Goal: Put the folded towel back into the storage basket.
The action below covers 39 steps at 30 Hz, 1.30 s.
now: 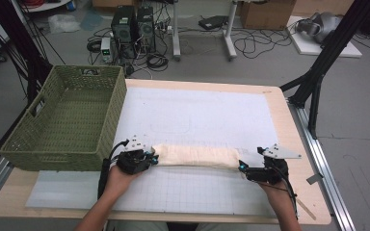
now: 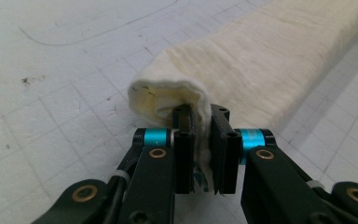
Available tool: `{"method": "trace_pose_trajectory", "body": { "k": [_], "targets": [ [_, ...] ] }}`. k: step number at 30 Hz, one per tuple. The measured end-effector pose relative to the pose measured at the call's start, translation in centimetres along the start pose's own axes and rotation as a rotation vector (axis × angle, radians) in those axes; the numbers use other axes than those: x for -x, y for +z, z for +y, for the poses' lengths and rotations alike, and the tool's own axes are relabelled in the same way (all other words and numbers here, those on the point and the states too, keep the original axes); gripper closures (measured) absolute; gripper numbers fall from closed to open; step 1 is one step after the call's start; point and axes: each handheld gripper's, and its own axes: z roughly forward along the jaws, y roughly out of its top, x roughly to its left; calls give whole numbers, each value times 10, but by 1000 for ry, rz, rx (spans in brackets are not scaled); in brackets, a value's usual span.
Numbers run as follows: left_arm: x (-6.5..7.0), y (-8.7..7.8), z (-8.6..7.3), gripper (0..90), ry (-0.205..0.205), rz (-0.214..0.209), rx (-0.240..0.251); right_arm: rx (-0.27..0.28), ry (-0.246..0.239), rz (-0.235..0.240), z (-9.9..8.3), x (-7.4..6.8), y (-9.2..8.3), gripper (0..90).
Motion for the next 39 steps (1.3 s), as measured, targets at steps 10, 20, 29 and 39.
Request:
{"method": "trace_pose_trajectory", "body": {
  "k": [10,20,29,39],
  "targets": [
    [-2,-4,1,810,-8,1,44,-62,28,27,0,-4,19,114],
    [-2,-3,1,810,-15,-1,43,-110,-2,76,-2,-11,29,312],
    [-2,-3,0,811,-7,3,32,-149,35,153,-5,-13,35,477],
    [-2,-2,0,811,-5,5,28,-165,85,215,-4,-16,35,776]
  ]
}}
